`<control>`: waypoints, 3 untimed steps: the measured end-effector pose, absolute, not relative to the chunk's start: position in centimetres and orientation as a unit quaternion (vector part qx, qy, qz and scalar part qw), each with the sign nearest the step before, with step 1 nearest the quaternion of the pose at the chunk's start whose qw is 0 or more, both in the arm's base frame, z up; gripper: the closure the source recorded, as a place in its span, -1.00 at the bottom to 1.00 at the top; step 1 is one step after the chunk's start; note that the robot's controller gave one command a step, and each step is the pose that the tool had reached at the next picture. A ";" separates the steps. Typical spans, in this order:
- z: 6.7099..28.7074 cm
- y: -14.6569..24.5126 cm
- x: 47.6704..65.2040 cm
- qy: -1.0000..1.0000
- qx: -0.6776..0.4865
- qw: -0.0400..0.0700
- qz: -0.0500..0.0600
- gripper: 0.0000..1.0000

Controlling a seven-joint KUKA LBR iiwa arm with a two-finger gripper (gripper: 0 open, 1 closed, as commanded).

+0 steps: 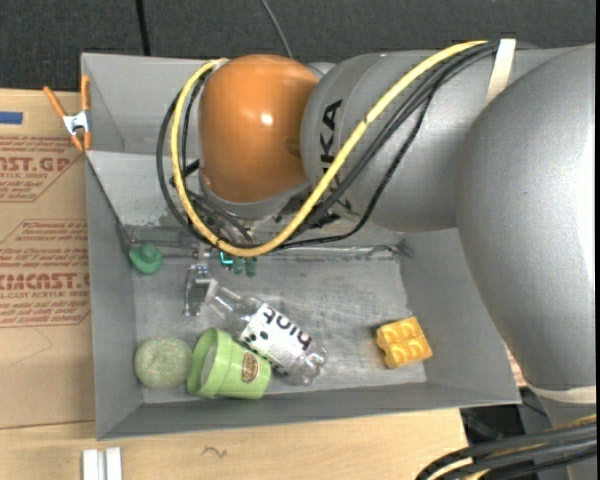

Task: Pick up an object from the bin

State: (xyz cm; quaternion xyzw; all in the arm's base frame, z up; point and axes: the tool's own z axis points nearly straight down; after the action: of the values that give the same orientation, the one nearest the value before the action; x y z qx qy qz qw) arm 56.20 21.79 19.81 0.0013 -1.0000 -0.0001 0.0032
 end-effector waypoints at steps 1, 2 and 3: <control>20.3 21.7 56.4 -1.000 0.000 -0.001 -0.001 -1.00; 14.0 22.9 52.7 -0.999 0.038 -0.002 -0.001 -1.00; 13.6 24.1 49.2 -1.000 0.024 0.002 0.000 -1.00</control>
Offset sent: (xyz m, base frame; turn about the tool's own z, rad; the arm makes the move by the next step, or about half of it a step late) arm -0.0766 0.0242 -0.1281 -0.1542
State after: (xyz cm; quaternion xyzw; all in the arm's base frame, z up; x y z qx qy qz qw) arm 49.18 24.07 13.55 0.0239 -0.9997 0.0004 0.0023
